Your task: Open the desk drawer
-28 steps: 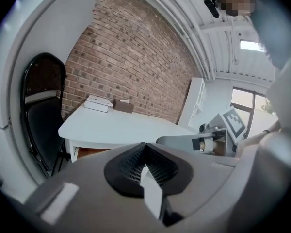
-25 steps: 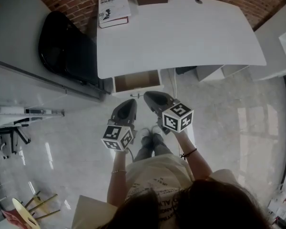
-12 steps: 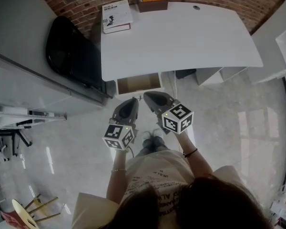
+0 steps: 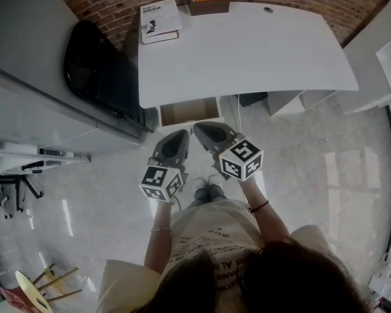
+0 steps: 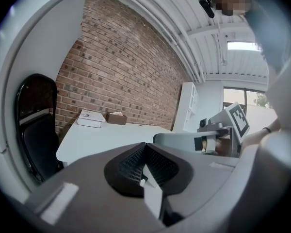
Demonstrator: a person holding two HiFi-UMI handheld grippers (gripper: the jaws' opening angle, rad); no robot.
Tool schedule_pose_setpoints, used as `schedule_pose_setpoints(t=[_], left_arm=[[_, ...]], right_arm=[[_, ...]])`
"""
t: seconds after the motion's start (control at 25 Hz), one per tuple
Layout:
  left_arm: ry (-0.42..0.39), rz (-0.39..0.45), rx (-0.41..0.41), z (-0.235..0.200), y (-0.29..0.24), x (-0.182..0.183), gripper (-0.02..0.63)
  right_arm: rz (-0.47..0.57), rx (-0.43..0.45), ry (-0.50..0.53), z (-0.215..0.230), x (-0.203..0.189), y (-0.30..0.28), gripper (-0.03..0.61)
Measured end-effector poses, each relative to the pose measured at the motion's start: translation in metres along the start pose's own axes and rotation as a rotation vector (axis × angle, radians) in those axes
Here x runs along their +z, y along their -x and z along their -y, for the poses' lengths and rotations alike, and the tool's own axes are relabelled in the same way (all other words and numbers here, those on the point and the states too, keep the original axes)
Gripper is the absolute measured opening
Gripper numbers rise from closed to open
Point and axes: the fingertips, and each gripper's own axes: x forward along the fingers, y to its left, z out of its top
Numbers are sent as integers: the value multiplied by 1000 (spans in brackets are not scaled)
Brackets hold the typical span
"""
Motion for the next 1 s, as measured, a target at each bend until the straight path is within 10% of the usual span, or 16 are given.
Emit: schedule_pose_setpoints(t=[1.0], left_arm=[[2, -1, -23, -2, -3, 1, -2]], right_arm=[[-2, 23, -37, -3, -5, -6, 2]])
